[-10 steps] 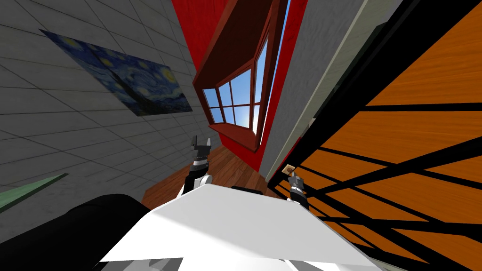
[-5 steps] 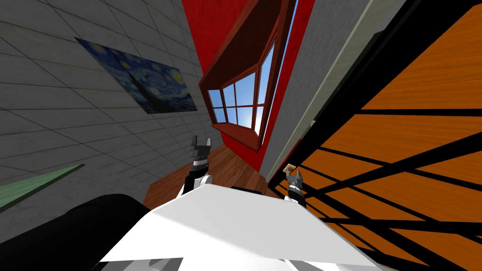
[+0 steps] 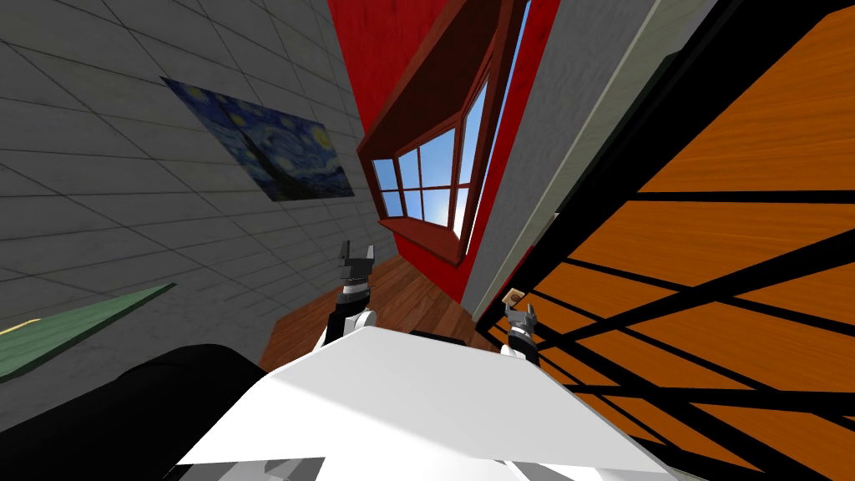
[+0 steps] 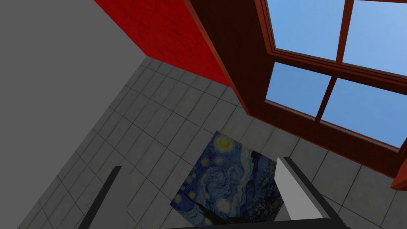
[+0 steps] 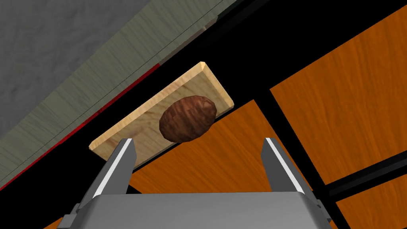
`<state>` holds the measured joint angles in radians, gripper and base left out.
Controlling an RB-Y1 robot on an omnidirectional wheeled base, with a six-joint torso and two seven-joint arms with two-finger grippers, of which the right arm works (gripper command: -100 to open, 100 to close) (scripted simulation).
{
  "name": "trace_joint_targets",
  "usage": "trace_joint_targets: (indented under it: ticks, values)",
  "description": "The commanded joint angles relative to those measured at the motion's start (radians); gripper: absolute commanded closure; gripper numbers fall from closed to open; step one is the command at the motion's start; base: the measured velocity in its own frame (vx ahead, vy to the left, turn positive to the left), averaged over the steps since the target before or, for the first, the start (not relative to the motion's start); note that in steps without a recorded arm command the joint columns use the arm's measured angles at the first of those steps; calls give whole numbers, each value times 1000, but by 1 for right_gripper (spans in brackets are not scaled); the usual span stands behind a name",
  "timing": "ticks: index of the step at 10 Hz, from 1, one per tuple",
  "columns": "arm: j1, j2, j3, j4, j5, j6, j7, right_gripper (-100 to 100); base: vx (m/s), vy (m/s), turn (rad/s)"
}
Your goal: Pull the door open
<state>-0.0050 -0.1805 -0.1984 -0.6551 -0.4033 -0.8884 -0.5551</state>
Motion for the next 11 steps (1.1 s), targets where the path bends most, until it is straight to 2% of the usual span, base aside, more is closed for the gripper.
trace_joint_targets:
  ticks: [1,2,4,5,6,7,9,10,11]
  values:
    - [-3,6,5,-2,-20,-1,-50,-100,-50,0,41]
    - [-3,6,5,-2,-20,-1,-55,-100,-39,2,25]
    - [-7,17,15,-11,-56,-1,-121,-100,-63,-1,56]
    - [-7,17,15,-11,-56,-1,-137,-100,-56,-5,25]
    - [-9,23,20,-15,-74,-1,-172,-100,-56,-1,37]
    - [-9,23,20,-15,-74,-1,-178,-100,-47,2,27]
    - [-12,34,30,-24,-110,0,-244,-100,-65,-4,62]
    - [-12,34,30,-24,-110,0,-260,-100,-56,-5,23]
    - [-14,40,34,-28,-127,0,-296,-100,-54,-4,35]
